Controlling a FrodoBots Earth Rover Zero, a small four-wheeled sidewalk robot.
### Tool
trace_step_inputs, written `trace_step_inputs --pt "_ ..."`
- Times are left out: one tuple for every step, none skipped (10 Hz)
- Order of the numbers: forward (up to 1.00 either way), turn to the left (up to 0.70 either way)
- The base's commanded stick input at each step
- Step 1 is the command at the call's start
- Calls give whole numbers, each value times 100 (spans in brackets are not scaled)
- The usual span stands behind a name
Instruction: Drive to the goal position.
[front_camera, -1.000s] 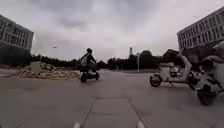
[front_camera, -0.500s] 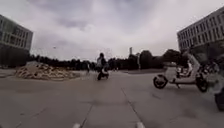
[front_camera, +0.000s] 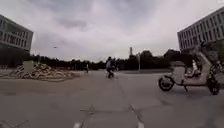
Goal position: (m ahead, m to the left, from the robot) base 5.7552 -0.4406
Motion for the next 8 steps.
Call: trace_step_inputs --pt "70 0" --pt "70 0" --pt "70 0" --pt "70 0" --pt "70 0" --pt "70 0" --pt "70 0" --pt "70 0"
